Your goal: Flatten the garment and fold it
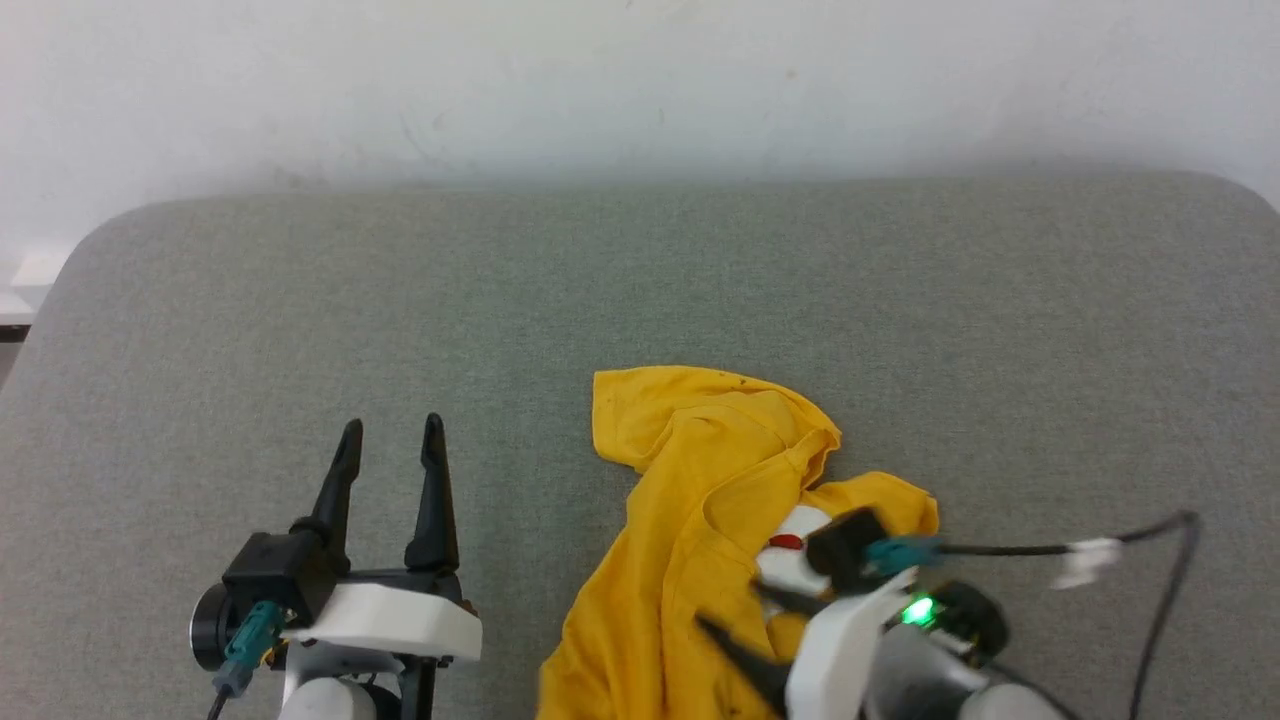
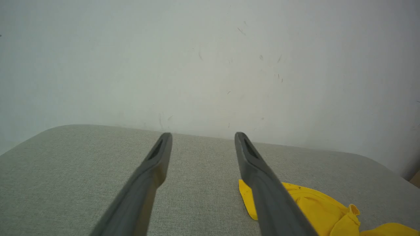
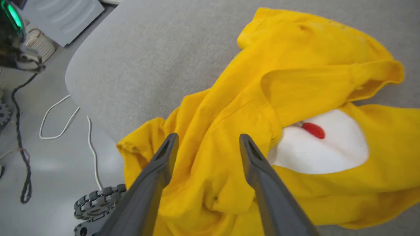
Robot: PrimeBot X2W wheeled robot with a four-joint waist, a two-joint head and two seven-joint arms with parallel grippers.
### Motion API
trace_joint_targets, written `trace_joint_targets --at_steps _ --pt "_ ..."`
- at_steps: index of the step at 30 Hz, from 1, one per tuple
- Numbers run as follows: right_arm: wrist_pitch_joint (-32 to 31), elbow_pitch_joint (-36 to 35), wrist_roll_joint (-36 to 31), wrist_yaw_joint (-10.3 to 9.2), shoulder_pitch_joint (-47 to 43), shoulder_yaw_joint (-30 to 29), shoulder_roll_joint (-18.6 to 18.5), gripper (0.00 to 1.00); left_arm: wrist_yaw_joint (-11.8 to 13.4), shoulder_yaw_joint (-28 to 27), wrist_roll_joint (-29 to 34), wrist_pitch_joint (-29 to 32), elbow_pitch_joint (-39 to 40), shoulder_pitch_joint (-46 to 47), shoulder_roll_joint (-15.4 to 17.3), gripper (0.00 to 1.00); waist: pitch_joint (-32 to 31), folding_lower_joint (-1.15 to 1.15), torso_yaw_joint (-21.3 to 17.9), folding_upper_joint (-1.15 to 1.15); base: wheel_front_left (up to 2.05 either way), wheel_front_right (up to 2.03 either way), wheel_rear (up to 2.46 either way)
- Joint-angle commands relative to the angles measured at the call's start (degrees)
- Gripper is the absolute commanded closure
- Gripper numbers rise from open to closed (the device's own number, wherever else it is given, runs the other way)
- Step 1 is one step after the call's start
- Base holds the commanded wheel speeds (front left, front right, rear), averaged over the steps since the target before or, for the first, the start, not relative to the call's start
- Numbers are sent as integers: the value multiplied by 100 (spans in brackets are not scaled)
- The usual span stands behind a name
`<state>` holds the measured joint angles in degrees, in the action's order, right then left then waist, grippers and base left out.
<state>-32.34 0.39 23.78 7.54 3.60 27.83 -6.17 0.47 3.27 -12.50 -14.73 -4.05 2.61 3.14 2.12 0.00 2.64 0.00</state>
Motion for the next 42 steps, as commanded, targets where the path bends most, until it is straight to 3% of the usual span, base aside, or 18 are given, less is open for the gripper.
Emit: trace_joint_targets --at_steps 1,8,13,18,24,36,40,41,42 --pt "326 -145 -137 -5 -104 -343 66 0 -30 1 31 -27 -24 -43 -24 0 -24 0 -34 0 0 0 0" --pt "2235 -430 -942 -5 -582 -2476 318 0 -1 188 -10 -27 -37 -24 -25 0 -47 0 -140 0 0 0 0" --pt "2791 -230 -1064 -5 -743 -3159 327 0 -131 633 92 -27 -207 211 -25 0 16 0 -343 0 0 0 0" --pt "2833 -115 -1058 -5 -724 -3379 328 0 -285 1528 89 -11 -835 740 -25 0 113 0 -659 0 0 0 0" --pt "2846 -81 -1056 -5 -610 -3302 328 0 -297 2447 -121 483 -1645 1624 -25 0 282 0 -999 0 0 0 0" --pt "3025 150 -853 -5 -316 -2867 329 0 276 3729 -836 2915 -3403 3567 -26 0 782 0 -1725 0 0 0 0" --pt "3084 249 -824 -5 -266 -2826 329 0 334 4081 -893 3740 -3760 3936 -26 0 816 0 -1813 0 0 0 0" --pt "3096 266 -823 -5 -261 -2824 329 0 324 4138 -907 3880 -3816 4002 -26 50 814 0 -1822 0 0 0 0" --pt "3106 280 -822 -5 -258 -2825 329 0 317 4176 -938 3997 -3856 4053 -26 75 811 0 -1824 0 0 0 0"
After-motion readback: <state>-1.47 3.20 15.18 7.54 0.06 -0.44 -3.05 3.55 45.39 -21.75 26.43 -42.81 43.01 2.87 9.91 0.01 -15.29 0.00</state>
